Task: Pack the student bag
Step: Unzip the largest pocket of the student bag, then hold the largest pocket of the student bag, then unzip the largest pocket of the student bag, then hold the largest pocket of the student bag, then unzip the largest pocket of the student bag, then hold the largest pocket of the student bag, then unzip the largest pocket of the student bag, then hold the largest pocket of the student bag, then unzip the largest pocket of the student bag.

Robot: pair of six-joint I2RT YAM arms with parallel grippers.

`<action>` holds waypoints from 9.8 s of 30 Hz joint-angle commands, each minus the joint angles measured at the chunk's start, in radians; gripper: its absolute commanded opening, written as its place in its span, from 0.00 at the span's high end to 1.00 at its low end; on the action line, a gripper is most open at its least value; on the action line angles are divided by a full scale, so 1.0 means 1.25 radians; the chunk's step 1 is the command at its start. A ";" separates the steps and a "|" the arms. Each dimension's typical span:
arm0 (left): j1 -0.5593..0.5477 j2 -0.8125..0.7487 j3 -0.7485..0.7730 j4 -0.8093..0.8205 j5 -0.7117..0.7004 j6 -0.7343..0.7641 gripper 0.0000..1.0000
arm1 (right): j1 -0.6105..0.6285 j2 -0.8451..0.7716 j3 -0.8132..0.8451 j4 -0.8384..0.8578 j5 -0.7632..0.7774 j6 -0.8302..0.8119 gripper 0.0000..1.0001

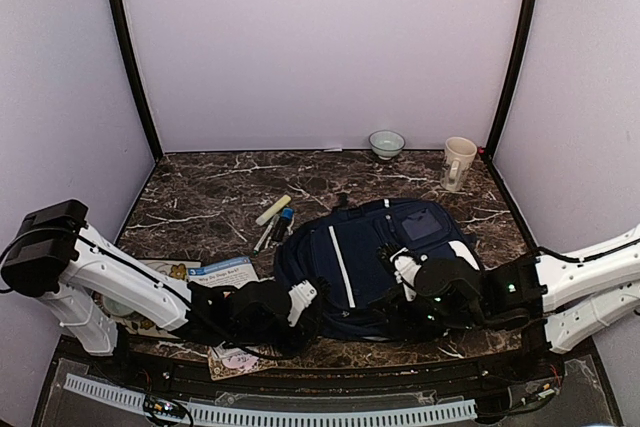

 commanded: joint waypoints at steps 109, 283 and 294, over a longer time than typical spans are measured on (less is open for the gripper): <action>-0.020 0.096 0.113 0.191 0.228 -0.031 1.00 | 0.139 -0.061 -0.068 0.001 0.038 -0.001 0.30; 0.069 -0.022 -0.120 0.069 -0.030 -0.316 1.00 | -0.150 -0.007 -0.142 0.071 0.149 0.041 1.00; 0.054 0.019 -0.065 0.057 -0.030 -0.258 1.00 | -0.174 -0.008 -0.121 0.055 0.047 0.031 1.00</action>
